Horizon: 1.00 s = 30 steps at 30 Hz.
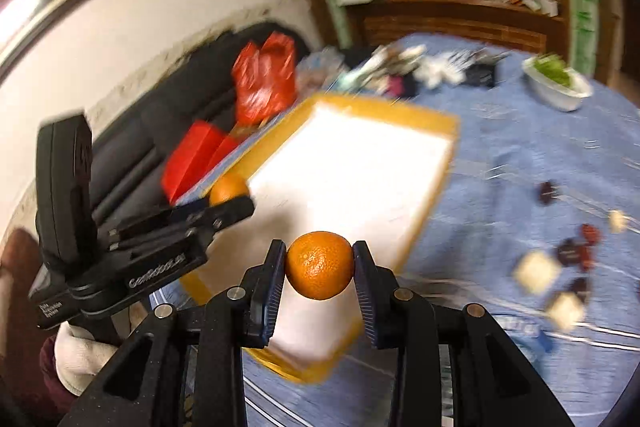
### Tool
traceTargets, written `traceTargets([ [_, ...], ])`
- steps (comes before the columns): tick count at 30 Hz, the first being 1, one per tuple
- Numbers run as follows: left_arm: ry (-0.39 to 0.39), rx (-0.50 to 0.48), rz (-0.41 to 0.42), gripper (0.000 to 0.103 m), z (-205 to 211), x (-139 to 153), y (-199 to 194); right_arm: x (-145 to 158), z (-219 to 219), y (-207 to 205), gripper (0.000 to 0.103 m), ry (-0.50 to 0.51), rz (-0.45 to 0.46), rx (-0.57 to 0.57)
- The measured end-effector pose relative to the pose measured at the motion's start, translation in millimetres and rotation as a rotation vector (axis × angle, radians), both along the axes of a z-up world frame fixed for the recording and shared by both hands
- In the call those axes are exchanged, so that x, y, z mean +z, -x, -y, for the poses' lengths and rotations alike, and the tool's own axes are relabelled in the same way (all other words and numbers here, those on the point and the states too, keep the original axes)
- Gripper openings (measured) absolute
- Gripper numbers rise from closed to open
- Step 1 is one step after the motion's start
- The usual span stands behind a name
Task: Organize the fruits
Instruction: 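Carry both oranges over the white tray and open both tools to drop them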
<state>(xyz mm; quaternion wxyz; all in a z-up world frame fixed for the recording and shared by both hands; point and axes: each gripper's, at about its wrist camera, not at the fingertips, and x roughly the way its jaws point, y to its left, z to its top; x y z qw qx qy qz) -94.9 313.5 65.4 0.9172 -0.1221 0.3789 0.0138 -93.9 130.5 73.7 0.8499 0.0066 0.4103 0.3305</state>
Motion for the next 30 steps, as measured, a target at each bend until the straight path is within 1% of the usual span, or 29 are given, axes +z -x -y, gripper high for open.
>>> traceTargets([
  [4,0.030,0.046,-0.029,0.034,-24,-16,2,-34,-44,1,0.038,0.067,-0.063,0.059],
  [7,0.062,0.072,-0.029,0.034,-39,-19,1,-51,-61,0,0.038,0.088,-0.094,0.067],
  [9,0.080,0.078,-0.016,0.035,-44,-18,3,-57,-67,1,0.039,0.097,-0.094,0.065],
  [10,0.088,0.079,-0.011,0.041,-44,-16,5,-58,-69,2,0.039,0.103,-0.090,0.061],
  [11,0.096,0.080,-0.004,0.051,-45,-14,7,-58,-67,2,0.039,0.106,-0.088,0.058],
  [13,0.114,0.081,0.019,0.060,-44,-8,12,-54,-64,3,0.039,0.099,-0.080,0.048],
  [16,0.118,0.076,0.043,0.061,-39,4,15,-35,-49,12,0.039,0.066,-0.042,0.018],
  [18,0.125,0.068,0.062,0.061,-32,14,20,-23,-31,17,0.039,0.018,-0.017,-0.017],
  [19,0.124,0.060,0.080,0.064,-27,21,23,-18,-23,20,0.041,-0.004,-0.012,-0.031],
  [20,0.118,0.052,0.098,0.069,-20,28,27,-12,-12,24,0.046,-0.037,-0.003,-0.054],
  [21,0.110,0.041,0.116,0.071,-13,35,30,-6,1,28,0.050,-0.067,0.007,-0.078],
  [22,0.106,0.032,0.128,0.075,-7,39,32,-1,14,30,0.052,-0.098,0.017,-0.105],
  [24,0.096,-0.001,0.147,0.076,12,48,36,7,40,36,0.053,-0.152,0.033,-0.153],
  [27,0.067,-0.070,0.141,0.076,44,55,33,15,75,43,0.053,-0.185,0.057,-0.215],
  [30,0.040,-0.138,0.133,0.076,76,57,30,12,113,45,0.058,-0.231,0.048,-0.291],
])
